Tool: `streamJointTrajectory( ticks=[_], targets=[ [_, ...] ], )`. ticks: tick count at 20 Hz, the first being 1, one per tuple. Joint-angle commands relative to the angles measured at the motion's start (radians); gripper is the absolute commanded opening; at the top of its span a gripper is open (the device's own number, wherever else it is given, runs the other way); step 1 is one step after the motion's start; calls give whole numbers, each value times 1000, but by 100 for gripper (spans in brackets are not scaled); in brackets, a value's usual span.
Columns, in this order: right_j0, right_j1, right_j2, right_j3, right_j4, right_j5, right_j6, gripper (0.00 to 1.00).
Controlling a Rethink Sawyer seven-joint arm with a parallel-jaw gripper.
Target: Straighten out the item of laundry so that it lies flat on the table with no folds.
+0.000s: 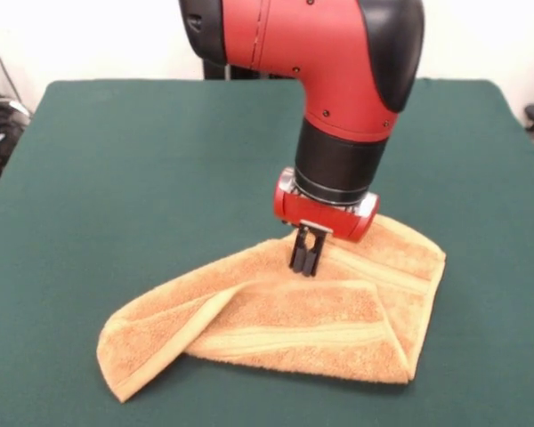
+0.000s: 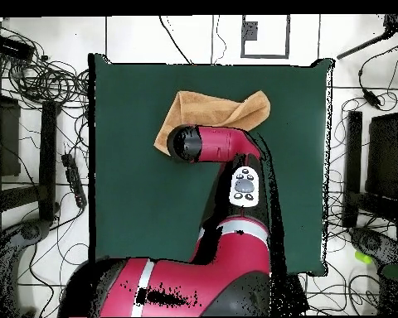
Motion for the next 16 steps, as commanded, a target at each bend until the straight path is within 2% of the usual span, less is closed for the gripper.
streamJointTrajectory(
  ticks=[1, 12, 16],
  targets=[
    [61, 64, 107, 221, -3, 268, 22, 0],
    [61, 26, 108, 254, -11, 289, 19, 0],
    [57, 16, 110, 275, -22, 237, 15, 0]
  ],
)
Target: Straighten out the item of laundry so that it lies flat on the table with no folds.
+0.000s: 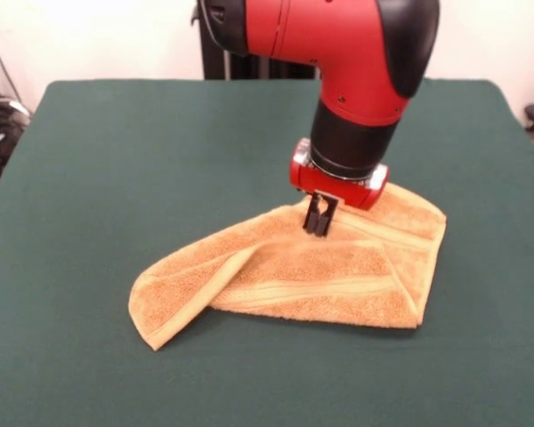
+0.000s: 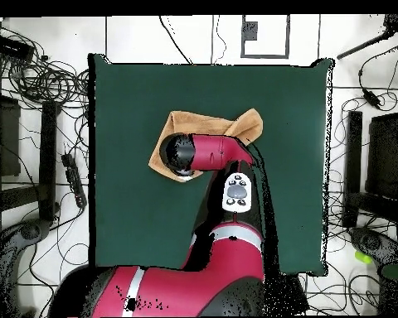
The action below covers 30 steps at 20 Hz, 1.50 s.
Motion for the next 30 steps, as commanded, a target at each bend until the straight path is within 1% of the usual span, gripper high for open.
streamJointTrajectory(
  ticks=[1, 3, 8, 14, 21, 26, 30],
  targets=[
    [37, 46, 105, 202, -28, 105, 11, 0],
    [36, 45, 104, 210, -37, 67, 14, 0],
    [35, 47, 104, 215, -42, 38, 19, 0],
    [49, 57, 89, 199, -49, 1, 40, 0],
    [73, 58, 63, 192, -77, -116, 86, 0],
    [93, 66, 34, 171, -103, -231, 136, 0],
    [87, 56, 34, 144, -93, -210, 127, 0]
  ],
)
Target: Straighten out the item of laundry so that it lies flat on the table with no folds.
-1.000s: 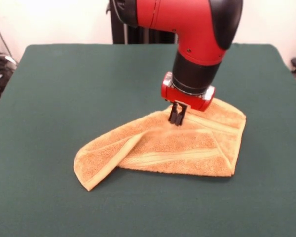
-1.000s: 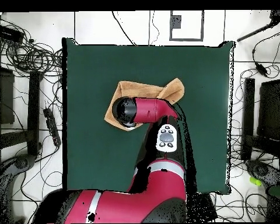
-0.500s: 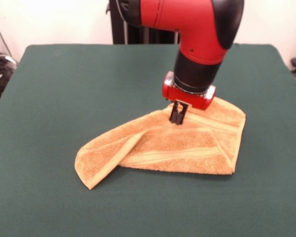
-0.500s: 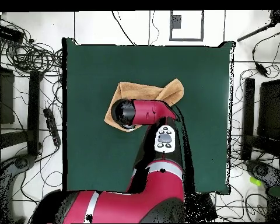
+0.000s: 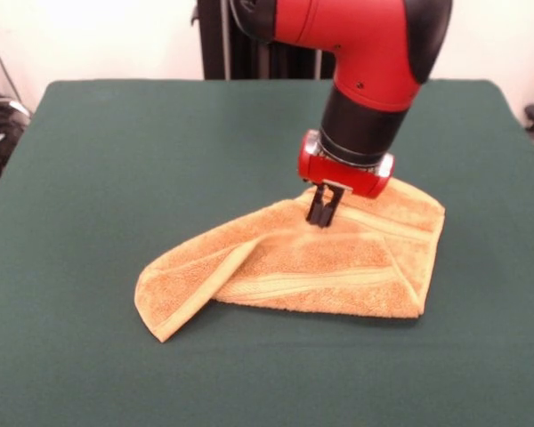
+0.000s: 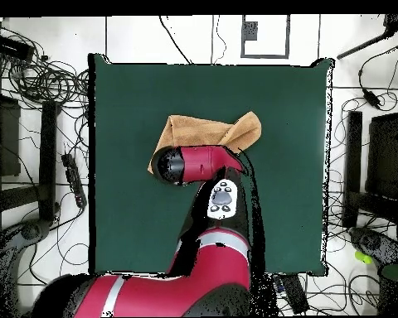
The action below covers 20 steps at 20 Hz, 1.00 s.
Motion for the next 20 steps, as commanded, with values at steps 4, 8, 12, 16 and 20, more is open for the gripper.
streamJointTrajectory(
  ticks=[4, 8, 12, 16, 20],
  targets=[
    [21, 67, 71, 49, -8, -58, 107, 0],
    [12, 71, 76, 30, -5, -45, 99, 0],
    [0, 63, 84, 26, 3, -24, 89, 0],
    [-10, 53, 91, 24, 8, -3, 77, 0],
    [-14, 56, 93, 10, 14, 20, 73, 0]
  ],
)
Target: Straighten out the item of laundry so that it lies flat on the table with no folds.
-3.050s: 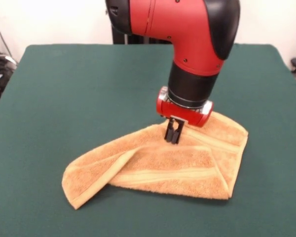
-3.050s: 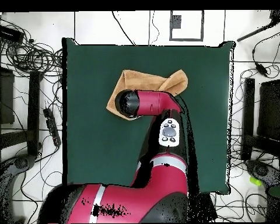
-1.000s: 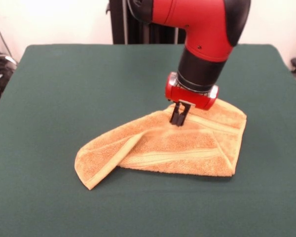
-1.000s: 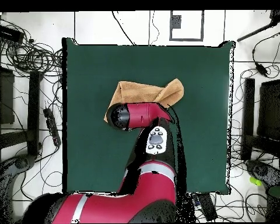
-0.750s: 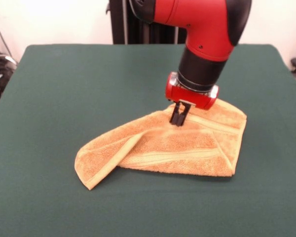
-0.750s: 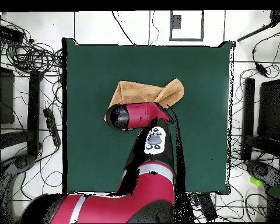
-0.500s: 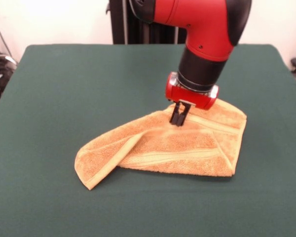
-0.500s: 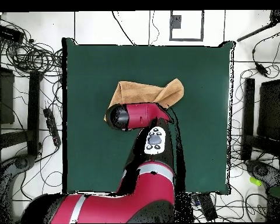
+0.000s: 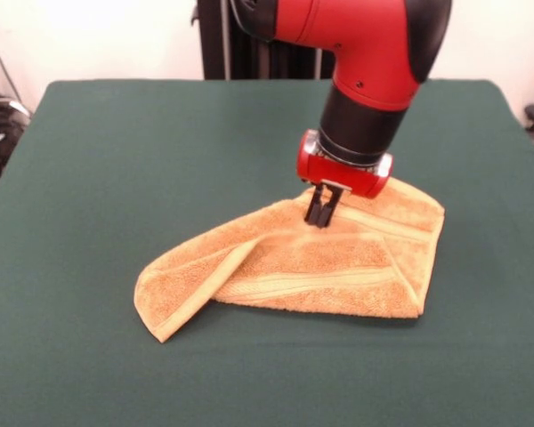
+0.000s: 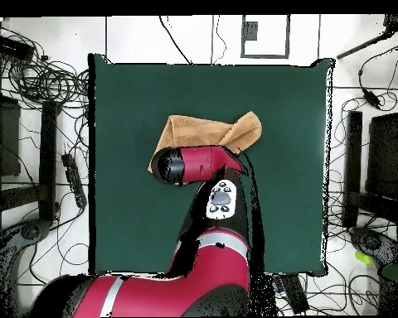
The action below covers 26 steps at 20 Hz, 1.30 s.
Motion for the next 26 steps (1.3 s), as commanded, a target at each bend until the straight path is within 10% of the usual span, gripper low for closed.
streamJointTrajectory(
  ticks=[1, 26],
  targets=[
    [-15, 57, 96, 6, 22, 26, 73, 0],
    [-38, 78, 99, -110, 28, 90, 51, 0]
  ],
)
